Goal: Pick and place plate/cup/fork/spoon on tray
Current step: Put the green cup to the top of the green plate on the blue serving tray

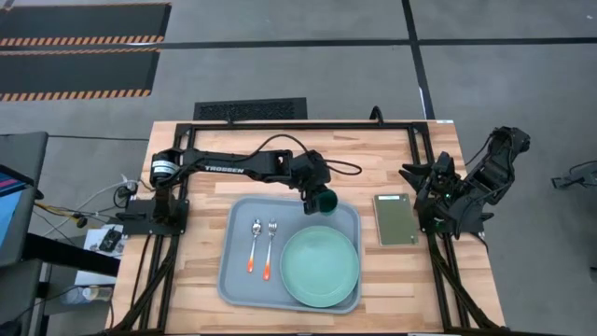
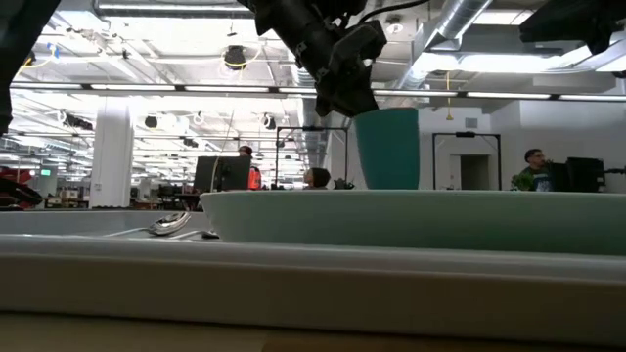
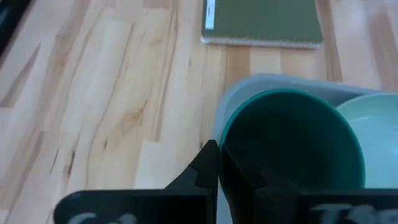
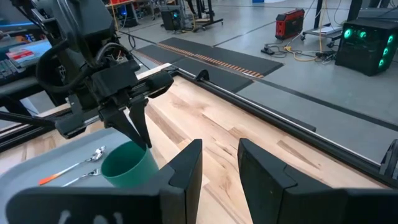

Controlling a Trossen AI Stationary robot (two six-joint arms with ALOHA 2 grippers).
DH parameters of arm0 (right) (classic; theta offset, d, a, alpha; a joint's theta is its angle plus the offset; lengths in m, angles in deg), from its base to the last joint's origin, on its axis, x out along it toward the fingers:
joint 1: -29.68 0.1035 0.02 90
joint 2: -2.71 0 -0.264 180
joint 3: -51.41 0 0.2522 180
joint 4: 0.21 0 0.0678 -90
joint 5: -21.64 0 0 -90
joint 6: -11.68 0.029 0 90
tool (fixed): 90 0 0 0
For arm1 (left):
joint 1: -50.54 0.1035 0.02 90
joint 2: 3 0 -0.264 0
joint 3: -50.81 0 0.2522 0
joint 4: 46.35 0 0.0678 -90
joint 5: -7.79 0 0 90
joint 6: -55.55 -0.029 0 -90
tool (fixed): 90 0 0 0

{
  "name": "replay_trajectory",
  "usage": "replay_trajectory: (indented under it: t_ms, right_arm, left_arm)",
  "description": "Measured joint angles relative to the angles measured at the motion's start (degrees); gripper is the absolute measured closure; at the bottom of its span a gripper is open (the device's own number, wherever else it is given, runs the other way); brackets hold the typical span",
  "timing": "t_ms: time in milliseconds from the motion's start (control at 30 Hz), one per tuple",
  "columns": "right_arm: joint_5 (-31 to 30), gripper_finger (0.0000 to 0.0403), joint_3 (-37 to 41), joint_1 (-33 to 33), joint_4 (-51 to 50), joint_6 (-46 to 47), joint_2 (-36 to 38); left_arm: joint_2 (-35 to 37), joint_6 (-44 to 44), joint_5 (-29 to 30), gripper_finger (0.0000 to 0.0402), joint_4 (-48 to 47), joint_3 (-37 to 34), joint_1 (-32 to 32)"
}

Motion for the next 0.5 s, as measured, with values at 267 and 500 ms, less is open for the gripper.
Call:
replay_trajectory:
  t_ms: [267, 500]
  right_arm:
    - [0.04, 0.0274, 0.00, 0.01, 0.01, 0.28, 0.00]
    - [0.09, 0.0274, 0.00, 0.02, 0.04, 0.33, 0.05]
  left_arm:
    - [-1.13, 0.58, -1.62, 0.0401, 1.80, 0.00, -0.46]
    - [-4.37, 0.98, -1.56, 0.0401, 6.07, 0.04, -1.83]
